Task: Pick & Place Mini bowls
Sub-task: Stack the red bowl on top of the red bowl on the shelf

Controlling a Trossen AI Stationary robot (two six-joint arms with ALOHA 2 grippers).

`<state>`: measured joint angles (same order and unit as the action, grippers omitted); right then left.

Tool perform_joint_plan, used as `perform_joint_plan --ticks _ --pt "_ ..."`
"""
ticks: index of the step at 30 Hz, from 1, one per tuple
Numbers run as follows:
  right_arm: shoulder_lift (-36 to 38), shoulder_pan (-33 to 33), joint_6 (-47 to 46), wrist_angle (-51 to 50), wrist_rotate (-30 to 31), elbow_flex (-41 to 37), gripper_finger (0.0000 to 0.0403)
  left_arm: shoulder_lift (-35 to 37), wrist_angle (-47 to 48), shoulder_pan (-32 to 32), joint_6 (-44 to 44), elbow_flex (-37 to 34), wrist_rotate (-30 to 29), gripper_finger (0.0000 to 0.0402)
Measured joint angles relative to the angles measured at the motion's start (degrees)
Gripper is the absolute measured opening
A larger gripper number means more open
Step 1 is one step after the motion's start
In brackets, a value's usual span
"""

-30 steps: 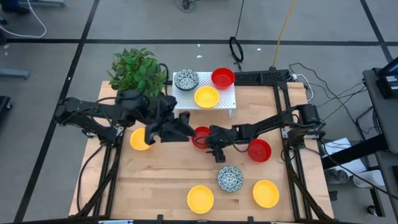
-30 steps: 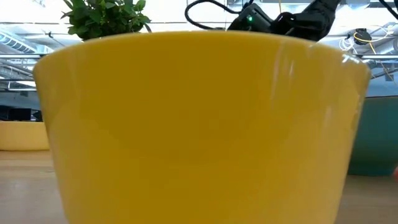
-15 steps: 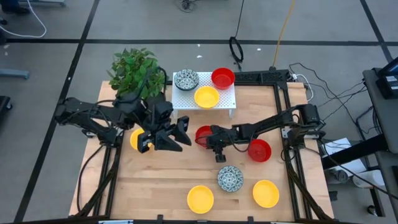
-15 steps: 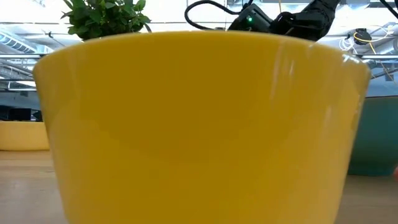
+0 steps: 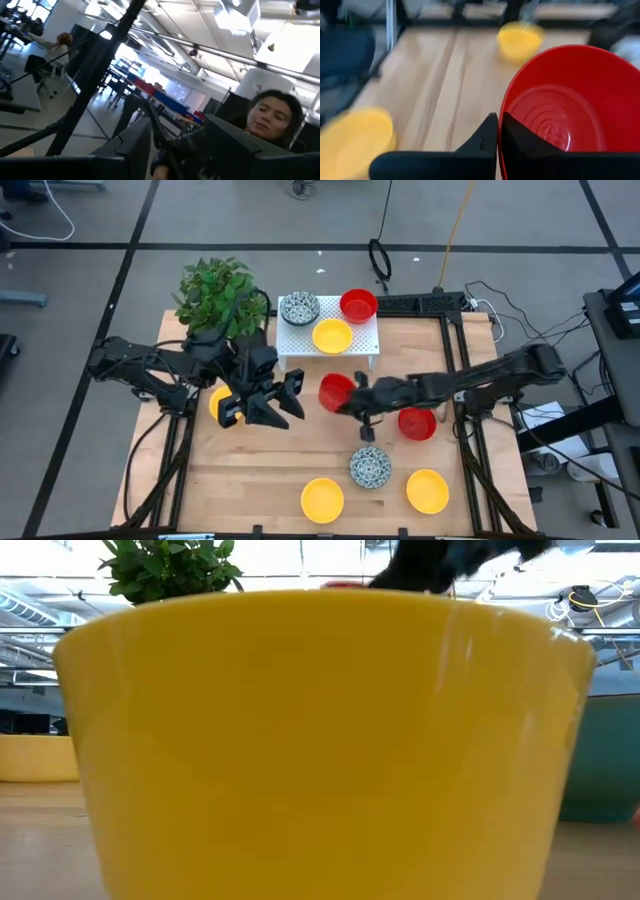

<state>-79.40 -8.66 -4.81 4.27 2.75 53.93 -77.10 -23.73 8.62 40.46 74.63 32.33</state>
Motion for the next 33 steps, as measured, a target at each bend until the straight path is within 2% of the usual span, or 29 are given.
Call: perform_joint_plan --ticks 6,13,17,19,26,33 --pt "11.30 3.29 -0.90 -0.06 11.03 0.00 0.0001 0.00 -0.01 -0.36 -4.33 0.00 1.13 0.0186" --pt "15.50 16.87 -0.93 -0.17 9.90 0.07 0.0001 0.00 -0.10 -3.30 -5.86 0.00 -1.43 0.0186" --pt "13.78 25.89 -1.75 -0.18 0.40 0.91 0.0000 -0.02 -0.07 -5.60 -7.61 0.00 -5.58 0.0186" --pt "12.30 29.38 -1.78 -0.14 -2.47 1.34 0.0000 -0.02 -0.09 -6.64 -8.50 0.00 -7.24 0.0186" --pt "4.39 37.94 1.58 -1.47 -5.96 5.90 0.0000 -0.02 -0.07 -9.05 -8.65 0.00 -9.48 0.0186" --pt "-2.75 41.27 6.13 -6.44 -6.01 11.12 0.0000 -0.02 -0.04 -9.39 -8.71 0.00 -10.67 0.0186"
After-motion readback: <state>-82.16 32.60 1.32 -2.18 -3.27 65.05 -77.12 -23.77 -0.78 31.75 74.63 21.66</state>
